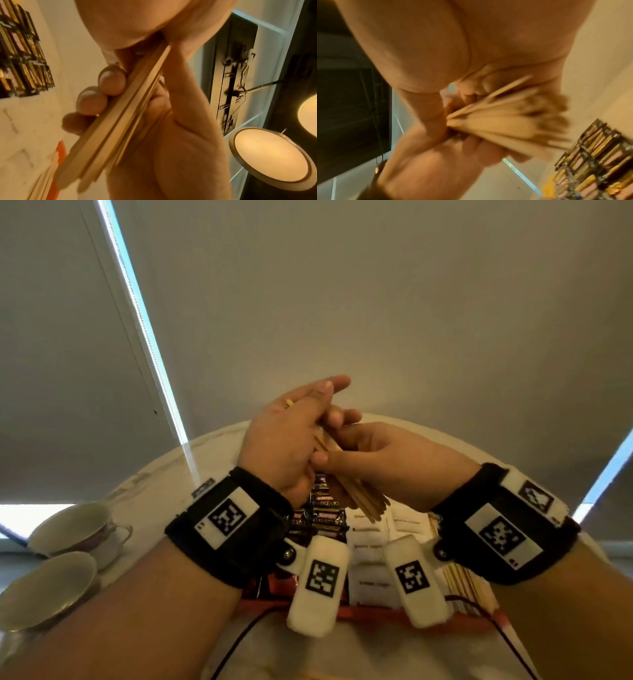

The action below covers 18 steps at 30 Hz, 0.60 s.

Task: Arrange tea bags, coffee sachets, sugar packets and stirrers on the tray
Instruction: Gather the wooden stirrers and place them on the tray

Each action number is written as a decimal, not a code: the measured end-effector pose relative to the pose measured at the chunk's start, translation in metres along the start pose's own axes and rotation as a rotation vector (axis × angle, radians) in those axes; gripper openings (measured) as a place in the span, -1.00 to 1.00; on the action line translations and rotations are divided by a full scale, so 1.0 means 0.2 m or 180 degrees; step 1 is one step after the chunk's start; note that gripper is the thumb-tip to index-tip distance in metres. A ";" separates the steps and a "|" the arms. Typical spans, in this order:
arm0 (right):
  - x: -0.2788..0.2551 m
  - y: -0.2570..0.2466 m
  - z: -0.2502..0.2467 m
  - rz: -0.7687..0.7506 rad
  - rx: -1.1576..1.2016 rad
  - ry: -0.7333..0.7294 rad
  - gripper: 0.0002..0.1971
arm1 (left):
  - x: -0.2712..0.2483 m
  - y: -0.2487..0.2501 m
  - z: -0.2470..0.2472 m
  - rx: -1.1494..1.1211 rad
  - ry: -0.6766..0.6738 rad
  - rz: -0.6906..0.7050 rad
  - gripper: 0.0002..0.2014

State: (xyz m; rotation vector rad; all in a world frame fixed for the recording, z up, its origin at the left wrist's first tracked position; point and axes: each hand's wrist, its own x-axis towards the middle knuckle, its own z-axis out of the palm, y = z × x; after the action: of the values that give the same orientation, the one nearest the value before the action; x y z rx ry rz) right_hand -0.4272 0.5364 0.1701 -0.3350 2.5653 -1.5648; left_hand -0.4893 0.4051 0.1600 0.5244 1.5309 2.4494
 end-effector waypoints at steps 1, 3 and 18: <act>-0.03 0.00 -0.01 0.0001 -0.0125 0.0061 -0.73 | 0.00 -0.02 0.05 0.0050 -0.0077 -0.0111 -0.75; -0.09 0.00 -0.02 0.0141 0.0183 0.0236 -0.83 | 0.00 -0.05 0.12 0.0114 -0.0273 -0.0363 -0.75; -0.41 0.45 -0.18 0.2302 -0.0181 0.1711 -0.84 | -0.23 -0.43 0.39 0.2935 -0.0776 -0.1669 -0.94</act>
State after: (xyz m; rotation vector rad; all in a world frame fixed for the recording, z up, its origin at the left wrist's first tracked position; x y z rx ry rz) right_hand -0.3658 0.6269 0.1055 1.0269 2.5910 -1.4034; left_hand -0.4164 0.4917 0.1050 0.4400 2.2559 1.1716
